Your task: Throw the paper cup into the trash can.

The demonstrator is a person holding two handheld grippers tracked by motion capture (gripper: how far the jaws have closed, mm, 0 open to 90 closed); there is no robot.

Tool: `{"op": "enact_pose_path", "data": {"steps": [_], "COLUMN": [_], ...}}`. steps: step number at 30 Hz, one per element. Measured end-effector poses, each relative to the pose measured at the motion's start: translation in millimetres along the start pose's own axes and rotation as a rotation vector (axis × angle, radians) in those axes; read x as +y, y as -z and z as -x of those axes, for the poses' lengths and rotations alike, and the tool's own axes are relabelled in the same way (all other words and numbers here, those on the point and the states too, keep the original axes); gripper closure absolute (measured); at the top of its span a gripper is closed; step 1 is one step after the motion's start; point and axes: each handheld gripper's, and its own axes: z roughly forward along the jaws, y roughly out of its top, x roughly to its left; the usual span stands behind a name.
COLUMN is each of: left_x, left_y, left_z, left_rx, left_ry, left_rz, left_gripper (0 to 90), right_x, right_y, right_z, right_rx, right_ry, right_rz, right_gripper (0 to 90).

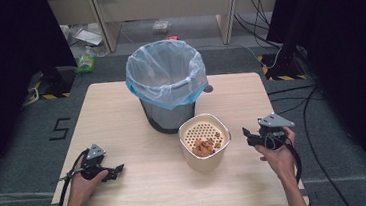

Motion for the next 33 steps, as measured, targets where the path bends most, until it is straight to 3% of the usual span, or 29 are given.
{"op": "enact_pose_path", "data": {"steps": [4,7,14,27,33], "left_x": [0.0,0.0,0.0,0.0,0.0], "left_y": [-0.1,0.0,0.0,0.0,0.0], "left_z": [0.1,0.0,0.0,0.0,0.0], "left_rx": [0.0,0.0,0.0,0.0,0.0], "left_ry": [0.001,0.0,0.0,0.0,0.0], "left_rz": [0.001,0.0,0.0,0.0,0.0], "left_gripper": [0.0,0.0,0.0,0.0,0.0], "right_x": [-12.5,-21.1,-43.0,-64.3,-70.2], "right_y": [-1.8,-5.1,-16.0,-31.3,-33.5], "right_z": [-5.1,-8.3,-15.8,-25.9,-25.9], "right_rx": [-0.001,0.008,0.034,0.077,0.115], "right_ry": [0.0,0.017,0.003,0.024,-0.051], "right_rz": [-0.014,-0.043,-0.111,-0.228,-0.215], "right_gripper": [34.5,34.5,34.5,33.0,31.5]}}
